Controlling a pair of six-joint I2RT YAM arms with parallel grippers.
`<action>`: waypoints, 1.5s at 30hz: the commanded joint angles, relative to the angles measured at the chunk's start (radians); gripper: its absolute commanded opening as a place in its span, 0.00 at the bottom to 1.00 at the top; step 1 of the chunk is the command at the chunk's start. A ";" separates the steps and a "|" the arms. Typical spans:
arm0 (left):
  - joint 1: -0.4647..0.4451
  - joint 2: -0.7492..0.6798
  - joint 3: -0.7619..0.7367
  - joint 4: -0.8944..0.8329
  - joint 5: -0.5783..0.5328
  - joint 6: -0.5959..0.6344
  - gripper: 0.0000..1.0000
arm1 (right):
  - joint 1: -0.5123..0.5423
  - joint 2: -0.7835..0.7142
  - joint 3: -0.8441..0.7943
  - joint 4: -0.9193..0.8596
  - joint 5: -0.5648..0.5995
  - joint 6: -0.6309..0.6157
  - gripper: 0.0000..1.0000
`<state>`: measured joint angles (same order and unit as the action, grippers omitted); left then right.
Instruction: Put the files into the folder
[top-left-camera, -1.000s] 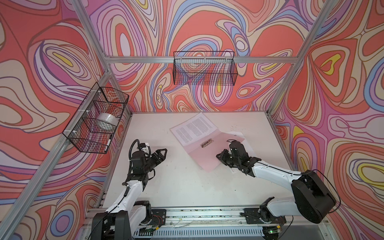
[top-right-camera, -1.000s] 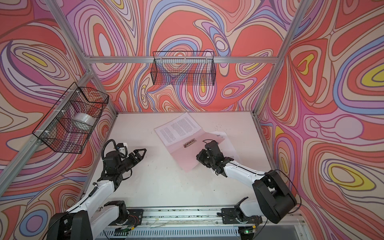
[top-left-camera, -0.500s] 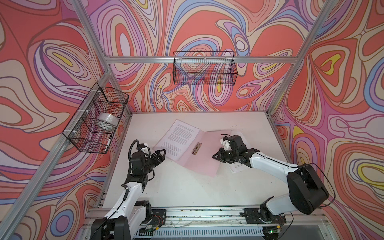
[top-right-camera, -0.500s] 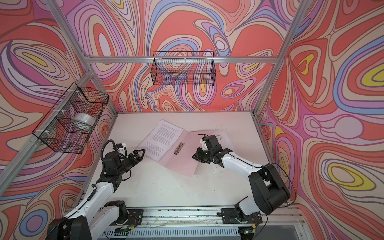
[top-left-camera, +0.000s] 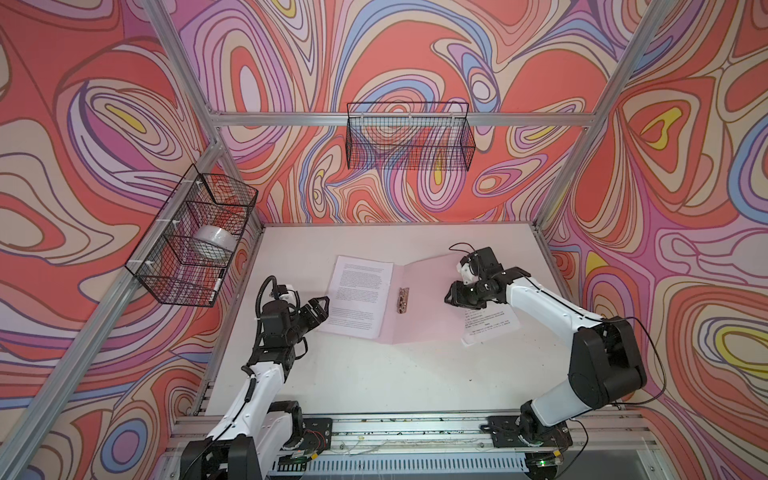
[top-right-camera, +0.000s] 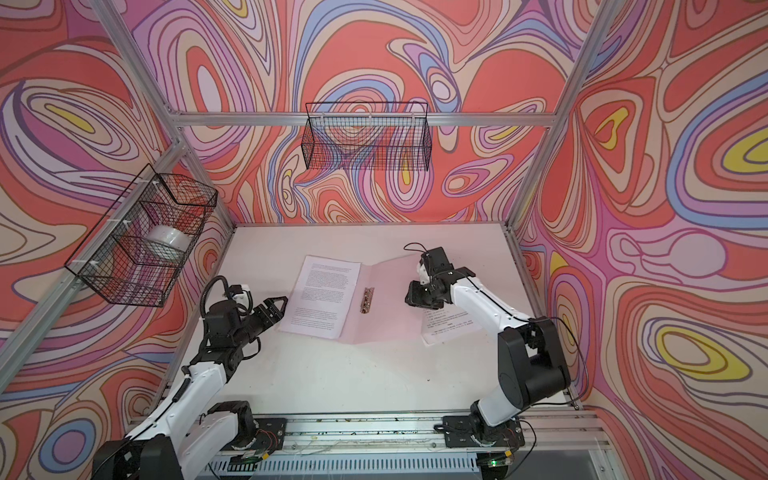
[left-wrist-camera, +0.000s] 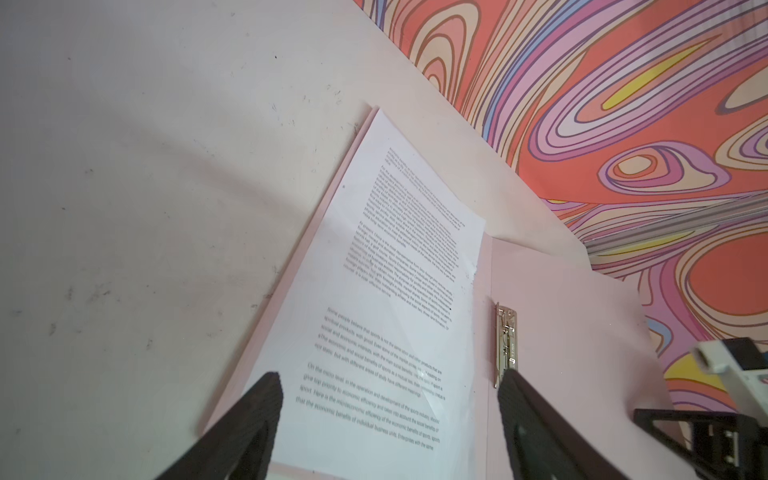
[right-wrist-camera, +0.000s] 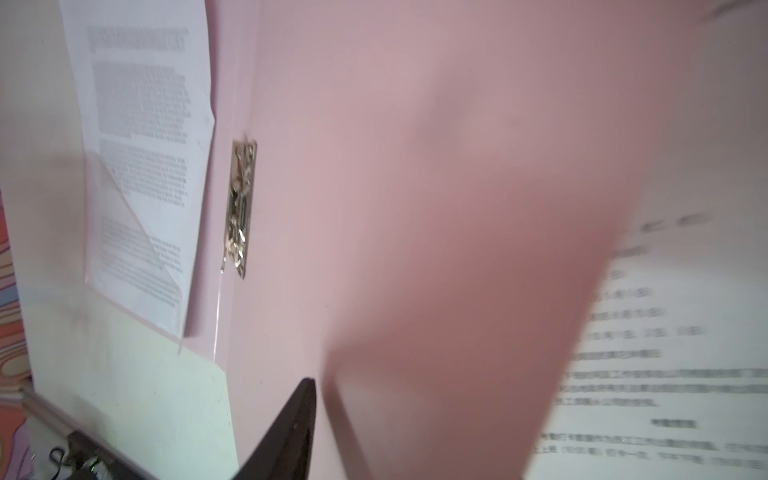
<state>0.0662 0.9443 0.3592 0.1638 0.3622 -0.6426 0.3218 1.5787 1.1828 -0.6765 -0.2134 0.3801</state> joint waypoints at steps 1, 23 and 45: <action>0.000 0.021 0.030 -0.012 -0.054 0.032 0.83 | -0.001 0.036 0.153 -0.086 0.204 -0.032 0.47; 0.000 0.049 0.006 -0.034 -0.126 0.080 0.91 | 0.175 0.292 0.200 0.138 -0.182 0.067 0.45; 0.023 0.185 -0.012 0.206 0.120 0.043 0.85 | 0.129 0.460 -0.057 0.388 -0.339 0.074 0.40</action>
<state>0.0845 1.1118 0.3645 0.2741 0.3859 -0.5808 0.4507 1.9697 1.1664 -0.2634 -0.5751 0.4618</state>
